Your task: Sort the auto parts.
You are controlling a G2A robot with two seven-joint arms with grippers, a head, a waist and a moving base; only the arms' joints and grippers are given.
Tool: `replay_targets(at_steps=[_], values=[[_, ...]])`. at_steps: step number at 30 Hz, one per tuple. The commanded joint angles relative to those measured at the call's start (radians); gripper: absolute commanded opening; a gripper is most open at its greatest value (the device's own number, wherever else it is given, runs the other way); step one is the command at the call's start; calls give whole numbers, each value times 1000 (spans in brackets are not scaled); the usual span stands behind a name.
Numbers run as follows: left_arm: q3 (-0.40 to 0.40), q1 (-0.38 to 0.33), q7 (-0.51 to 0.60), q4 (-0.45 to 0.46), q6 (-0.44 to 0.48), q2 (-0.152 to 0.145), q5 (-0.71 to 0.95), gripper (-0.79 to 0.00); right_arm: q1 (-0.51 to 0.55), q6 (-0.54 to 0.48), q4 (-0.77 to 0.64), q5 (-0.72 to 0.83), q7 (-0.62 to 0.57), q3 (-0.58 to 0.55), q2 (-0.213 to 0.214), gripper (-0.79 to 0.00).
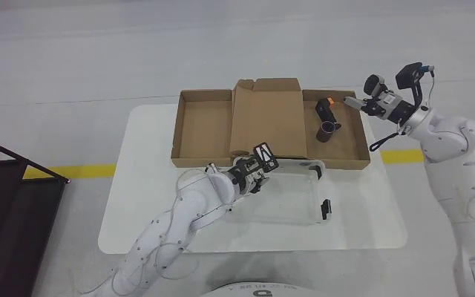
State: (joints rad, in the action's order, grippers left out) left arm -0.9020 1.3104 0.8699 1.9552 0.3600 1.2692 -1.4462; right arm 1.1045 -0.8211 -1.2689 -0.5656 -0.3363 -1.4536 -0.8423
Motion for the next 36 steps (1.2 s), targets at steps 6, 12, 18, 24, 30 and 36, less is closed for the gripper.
replay_targets(at_steps=[6, 12, 18, 24, 30, 36], values=[[-156, 62, -58, 13, -15, -29, -71, -785, 0, 0, 0, 0, 0, 0, 0, 0], [-291, 71, -100, -55, -32, -42, -9, -785, 0, 0, 0, 0, 0, 0, 0, 0], [-321, 11, -157, -228, -27, -39, 94, -785, 0, 0, 0, 0, 0, 0, 0, 0], [-256, -74, -244, -402, -59, -21, 113, -785, 0, 0, 0, 0, 0, 0, 0, 0], [-186, -161, -290, -547, -96, -1, 101, -597, 0, 0, 0, 0, 0, 0, 0, 0], [-131, -220, -301, -656, -123, 18, 102, -197, 0, 0, 0, 0, 0, 0, 0, 0]])
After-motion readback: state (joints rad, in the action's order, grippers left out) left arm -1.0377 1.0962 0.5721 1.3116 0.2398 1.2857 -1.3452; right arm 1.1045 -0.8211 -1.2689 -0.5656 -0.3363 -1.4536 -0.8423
